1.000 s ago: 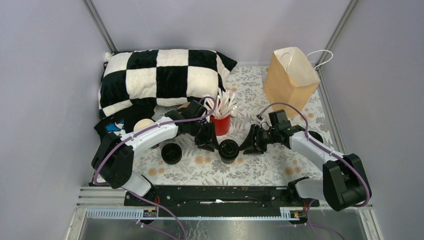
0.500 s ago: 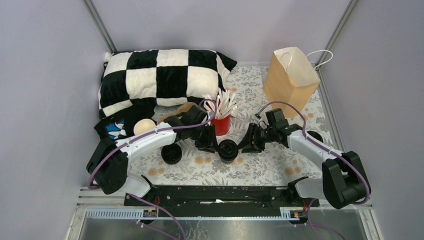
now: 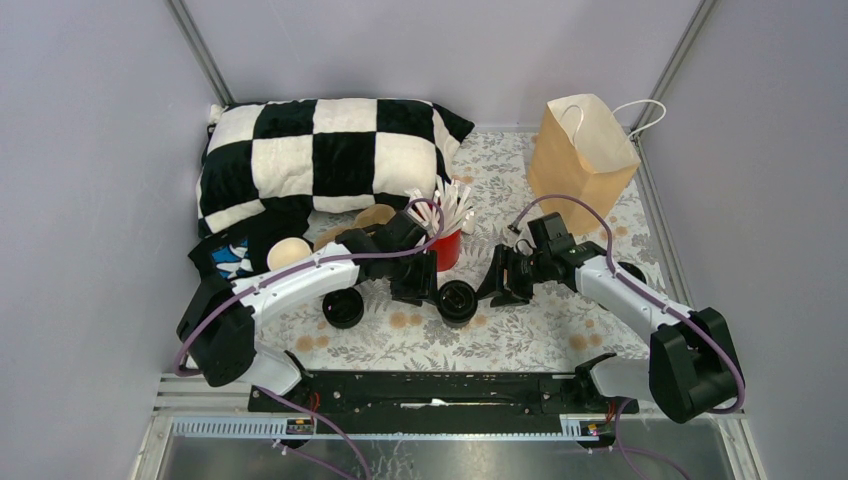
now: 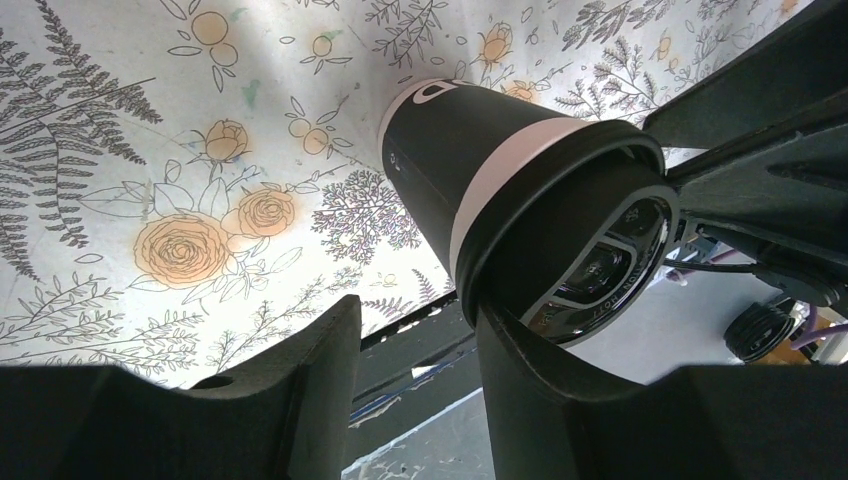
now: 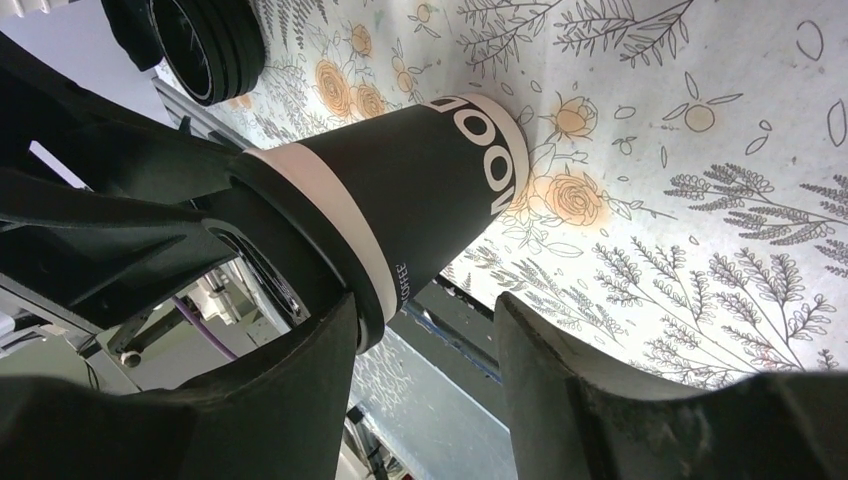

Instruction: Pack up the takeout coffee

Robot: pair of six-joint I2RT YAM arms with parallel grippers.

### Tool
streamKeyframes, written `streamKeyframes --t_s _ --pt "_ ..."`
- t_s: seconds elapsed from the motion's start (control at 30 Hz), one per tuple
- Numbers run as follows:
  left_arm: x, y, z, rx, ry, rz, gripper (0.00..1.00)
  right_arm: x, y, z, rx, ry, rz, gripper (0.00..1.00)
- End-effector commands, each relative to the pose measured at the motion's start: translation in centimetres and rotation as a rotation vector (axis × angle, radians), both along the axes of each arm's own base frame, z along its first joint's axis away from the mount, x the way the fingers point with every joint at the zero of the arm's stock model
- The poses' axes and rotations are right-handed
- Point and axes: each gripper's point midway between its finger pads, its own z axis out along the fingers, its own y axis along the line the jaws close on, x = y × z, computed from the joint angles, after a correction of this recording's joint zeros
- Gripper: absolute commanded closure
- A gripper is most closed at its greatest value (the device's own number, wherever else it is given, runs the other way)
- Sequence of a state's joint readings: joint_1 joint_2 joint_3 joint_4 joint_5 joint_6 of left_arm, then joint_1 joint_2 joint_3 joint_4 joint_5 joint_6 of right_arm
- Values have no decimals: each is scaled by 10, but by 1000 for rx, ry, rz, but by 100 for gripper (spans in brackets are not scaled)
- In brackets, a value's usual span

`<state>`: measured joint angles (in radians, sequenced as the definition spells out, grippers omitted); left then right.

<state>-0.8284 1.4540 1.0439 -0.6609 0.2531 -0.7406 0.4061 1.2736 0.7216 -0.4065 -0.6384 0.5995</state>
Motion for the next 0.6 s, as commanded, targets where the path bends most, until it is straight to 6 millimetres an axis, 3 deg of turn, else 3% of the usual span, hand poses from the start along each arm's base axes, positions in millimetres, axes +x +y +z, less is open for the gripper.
streamKeyframes --t_s 0.0,0.13,0.57 --pt "-14 17 1 85 -7 -57 50 6 -3 11 -29 -51 -2 40" --pt "-10 10 18 41 -28 -55 48 12 -6 21 -27 -72 -10 39" --pt "2 -3 34 -2 -65 -29 42 18 -14 21 -62 -77 -5 37"
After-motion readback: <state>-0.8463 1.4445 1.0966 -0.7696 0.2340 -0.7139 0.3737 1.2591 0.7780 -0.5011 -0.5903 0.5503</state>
